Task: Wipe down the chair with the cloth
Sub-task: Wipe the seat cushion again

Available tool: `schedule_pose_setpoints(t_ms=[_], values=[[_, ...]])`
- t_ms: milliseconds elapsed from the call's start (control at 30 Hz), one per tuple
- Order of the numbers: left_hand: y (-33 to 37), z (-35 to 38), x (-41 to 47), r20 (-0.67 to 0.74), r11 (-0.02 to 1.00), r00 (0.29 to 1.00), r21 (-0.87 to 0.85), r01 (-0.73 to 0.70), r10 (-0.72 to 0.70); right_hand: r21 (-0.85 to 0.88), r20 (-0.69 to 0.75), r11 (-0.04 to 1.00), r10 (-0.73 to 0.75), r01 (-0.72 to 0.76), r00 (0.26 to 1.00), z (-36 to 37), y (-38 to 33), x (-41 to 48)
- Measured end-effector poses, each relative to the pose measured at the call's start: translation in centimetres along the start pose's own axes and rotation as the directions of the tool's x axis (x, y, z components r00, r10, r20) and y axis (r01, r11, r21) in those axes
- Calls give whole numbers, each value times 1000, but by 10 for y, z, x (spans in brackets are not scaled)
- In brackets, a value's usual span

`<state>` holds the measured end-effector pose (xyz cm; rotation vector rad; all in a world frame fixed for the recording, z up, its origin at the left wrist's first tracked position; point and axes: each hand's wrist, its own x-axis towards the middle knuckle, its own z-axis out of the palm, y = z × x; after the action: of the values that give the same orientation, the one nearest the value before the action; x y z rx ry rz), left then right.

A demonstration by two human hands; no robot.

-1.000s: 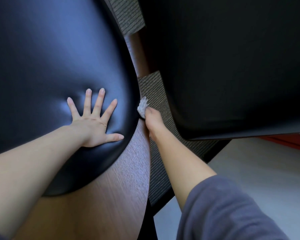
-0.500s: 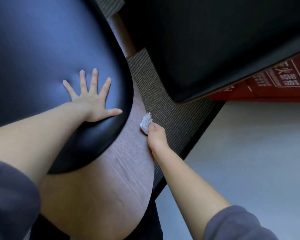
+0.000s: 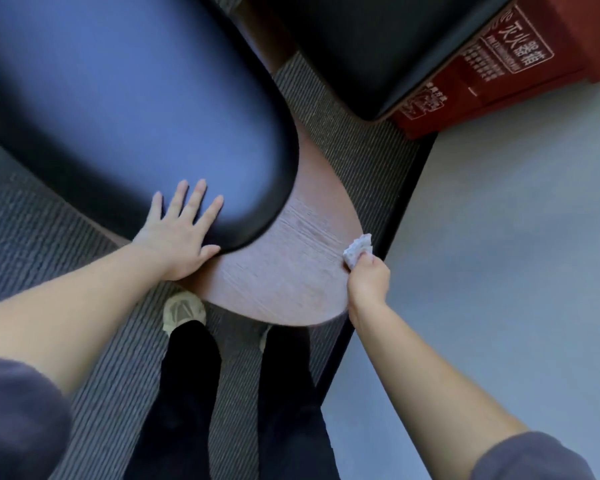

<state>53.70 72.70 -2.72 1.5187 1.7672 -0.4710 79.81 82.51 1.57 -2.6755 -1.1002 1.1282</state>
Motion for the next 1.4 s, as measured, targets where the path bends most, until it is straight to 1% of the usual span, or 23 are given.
schedule_pose_setpoints(t_ms=[100,200,333,400,467,567,667,733,800,1000,1100,1267,1400], values=[[-5,7,-19,9,999,1000,-40,4,-3,247,-69,967,86,-67,994,5,16,-31],[-11,9,-29,44,988,999,-151,15,-8,471,-72,874,178,-124,981,15,26,-57],[-26,8,-32,51,970,999,-242,-7,20,589,-115,791,286,-167,951,33,29,-87],[-35,6,-30,51,962,997,-272,-35,50,650,-99,739,314,-178,944,39,28,-99],[-43,5,-29,40,958,996,-280,-62,76,668,-60,717,321,-201,945,43,31,-105],[-52,6,-30,12,964,997,-256,-77,83,660,55,679,383,-322,922,51,36,-116],[-58,4,-34,6,970,999,-239,-35,38,714,222,522,464,-467,858,75,37,-136],[-61,2,-35,12,969,1000,-245,-10,13,760,334,387,457,-522,824,98,32,-151],[-67,1,-35,14,971,1000,-240,0,3,776,422,280,437,-566,795,122,26,-161],[-99,-3,-25,-41,978,999,-210,-6,-3,748,574,133,362,-650,735,184,12,-178],[-114,-3,-19,-65,981,998,-193,-32,20,711,633,78,362,-699,685,207,0,-187],[-124,-1,-16,-105,981,993,-178,-80,62,690,679,31,320,-723,661,229,-10,-195],[-122,1,-17,-104,984,993,-166,-71,55,699,661,78,307,-711,684,221,-5,-193]])
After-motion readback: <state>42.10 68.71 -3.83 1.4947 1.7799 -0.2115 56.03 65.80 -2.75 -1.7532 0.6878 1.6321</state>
